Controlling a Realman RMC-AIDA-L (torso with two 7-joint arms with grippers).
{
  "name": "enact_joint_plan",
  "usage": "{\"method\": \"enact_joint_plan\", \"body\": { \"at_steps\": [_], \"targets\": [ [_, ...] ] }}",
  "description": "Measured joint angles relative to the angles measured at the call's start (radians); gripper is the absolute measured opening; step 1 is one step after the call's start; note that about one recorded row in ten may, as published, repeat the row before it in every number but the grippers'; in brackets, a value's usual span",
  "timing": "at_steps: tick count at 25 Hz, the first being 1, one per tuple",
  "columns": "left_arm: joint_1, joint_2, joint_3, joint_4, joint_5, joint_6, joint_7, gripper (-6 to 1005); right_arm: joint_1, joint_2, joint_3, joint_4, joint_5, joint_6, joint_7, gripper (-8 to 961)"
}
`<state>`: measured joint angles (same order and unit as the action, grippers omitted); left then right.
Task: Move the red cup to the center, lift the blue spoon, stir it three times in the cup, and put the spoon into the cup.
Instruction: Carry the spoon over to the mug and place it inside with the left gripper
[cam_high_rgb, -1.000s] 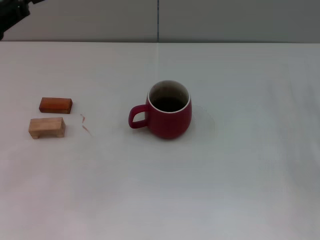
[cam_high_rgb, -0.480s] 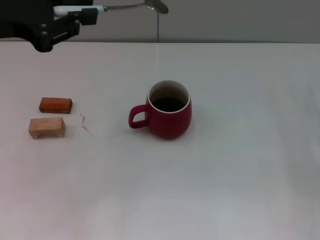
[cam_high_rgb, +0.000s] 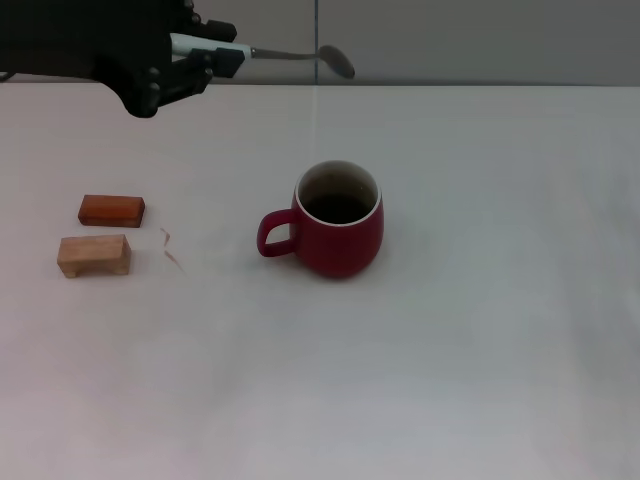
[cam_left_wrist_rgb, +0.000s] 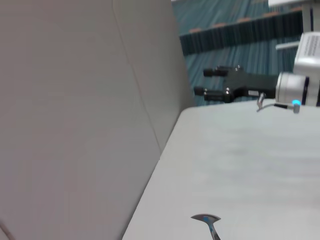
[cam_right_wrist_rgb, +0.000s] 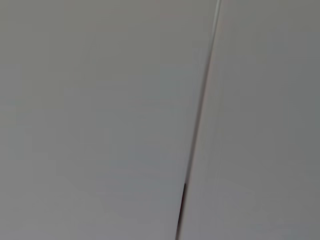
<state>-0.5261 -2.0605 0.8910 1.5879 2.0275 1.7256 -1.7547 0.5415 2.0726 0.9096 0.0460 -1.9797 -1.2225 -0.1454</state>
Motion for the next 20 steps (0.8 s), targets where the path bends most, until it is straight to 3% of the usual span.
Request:
{"method": "enact_joint_plan", "body": {
  "at_steps": [7,20],
  "targets": [
    [-0.040,-0.004,0.093,0.065,0.096,-0.002,-0.034,169,0.000,0.000,0.000,0.001,0.000,0.000,0.000,731],
    [-0.123,-0.011,0.257,0.085,0.310,-0.030,-0.097,169,-0.017,0.002,0.000,0.022,-0.004,0.000,0.000,731]
  ]
}}
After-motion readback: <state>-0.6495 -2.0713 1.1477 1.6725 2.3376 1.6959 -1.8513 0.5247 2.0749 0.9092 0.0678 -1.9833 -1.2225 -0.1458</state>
